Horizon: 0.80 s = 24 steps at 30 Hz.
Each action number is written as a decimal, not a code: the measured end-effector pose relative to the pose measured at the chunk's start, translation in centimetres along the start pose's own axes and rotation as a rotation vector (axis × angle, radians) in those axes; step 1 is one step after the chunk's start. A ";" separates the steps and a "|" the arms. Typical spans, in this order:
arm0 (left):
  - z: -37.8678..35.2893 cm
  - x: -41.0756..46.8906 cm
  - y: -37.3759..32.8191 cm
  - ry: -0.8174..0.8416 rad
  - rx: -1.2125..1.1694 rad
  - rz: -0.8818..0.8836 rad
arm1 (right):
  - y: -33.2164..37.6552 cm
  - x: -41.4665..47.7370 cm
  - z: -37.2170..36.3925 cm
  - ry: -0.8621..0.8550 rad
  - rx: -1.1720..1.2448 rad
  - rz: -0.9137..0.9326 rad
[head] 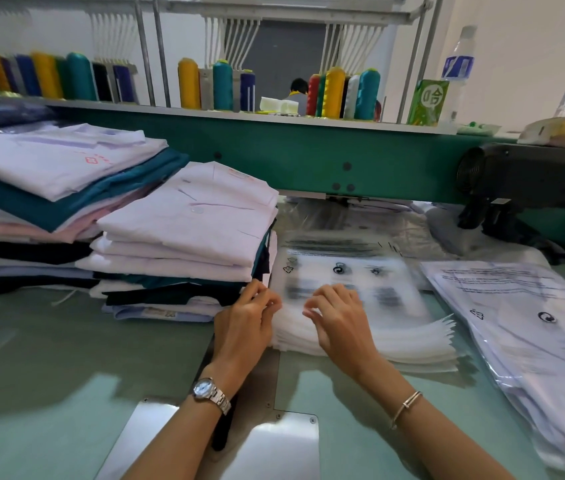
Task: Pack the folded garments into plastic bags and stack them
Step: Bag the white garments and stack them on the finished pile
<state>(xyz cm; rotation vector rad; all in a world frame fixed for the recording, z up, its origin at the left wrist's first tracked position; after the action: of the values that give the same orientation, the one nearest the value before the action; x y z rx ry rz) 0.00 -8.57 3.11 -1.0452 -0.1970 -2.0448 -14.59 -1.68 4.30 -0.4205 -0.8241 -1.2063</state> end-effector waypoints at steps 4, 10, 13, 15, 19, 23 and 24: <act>0.1 0.0 0.2 -0.016 -0.017 0.034 | -2.4 -1.2 2.7 0.033 -0.066 -0.020; 0.0 -0.1 0.1 -0.044 -0.007 0.049 | -6.3 -3.9 7.2 0.082 -0.163 -0.049; -0.1 -0.2 0.2 -0.050 -0.025 0.058 | -7.7 -5.1 9.4 0.073 -0.209 -0.079; -0.3 -0.2 0.2 -0.036 -0.049 0.071 | -8.4 -5.6 10.5 0.074 -0.240 -0.089; -0.6 -0.2 0.7 -0.010 -0.102 0.140 | -9.3 -6.4 12.0 0.113 -0.313 -0.076; -0.9 -0.2 1.0 0.020 -0.134 0.172 | -10.4 -7.2 13.3 0.135 -0.403 -0.088; -0.9 -0.2 1.0 0.023 -0.139 0.175 | -10.8 -7.4 13.6 0.139 -0.427 -0.098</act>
<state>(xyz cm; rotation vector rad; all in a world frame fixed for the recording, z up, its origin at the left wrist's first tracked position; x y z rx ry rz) 0.21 -9.56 2.15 -1.0832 0.0478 -1.9324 -30.09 8.88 6.12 -0.6400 -0.4680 -1.4899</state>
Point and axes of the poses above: each hand's wrist, its own x-axis towards the middle knuckle, its own z-axis out of the back of the hand, y = z × x, the point moved 6 cm from there along x, towards the middle knuckle, and after that the axes turned 14 degrees about x, right-handed, at the moved point
